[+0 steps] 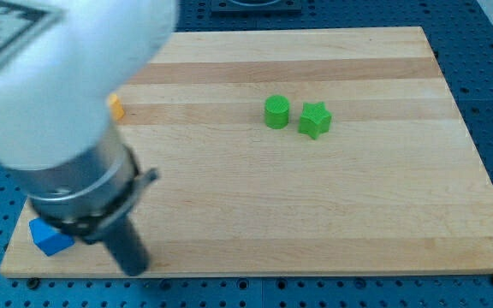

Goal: Slide the blue cube along with blue triangle towards center

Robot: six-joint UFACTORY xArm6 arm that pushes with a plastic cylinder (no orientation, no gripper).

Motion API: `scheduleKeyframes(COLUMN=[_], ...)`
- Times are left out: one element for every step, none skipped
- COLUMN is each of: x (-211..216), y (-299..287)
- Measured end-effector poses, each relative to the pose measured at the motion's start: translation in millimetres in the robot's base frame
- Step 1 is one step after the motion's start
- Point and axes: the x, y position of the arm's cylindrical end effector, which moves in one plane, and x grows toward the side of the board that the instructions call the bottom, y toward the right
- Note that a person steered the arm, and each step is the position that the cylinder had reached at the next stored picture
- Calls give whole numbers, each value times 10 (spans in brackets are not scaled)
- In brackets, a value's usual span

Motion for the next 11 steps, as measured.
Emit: scheduleKeyframes(x=[-3, -12, -11, -47, -307, -360, -402, -645, -1020, -1317, -1438], y=[-290, -755, -1255, -1490, -1401, -943, -396, 55, 526, 1117, 1298])
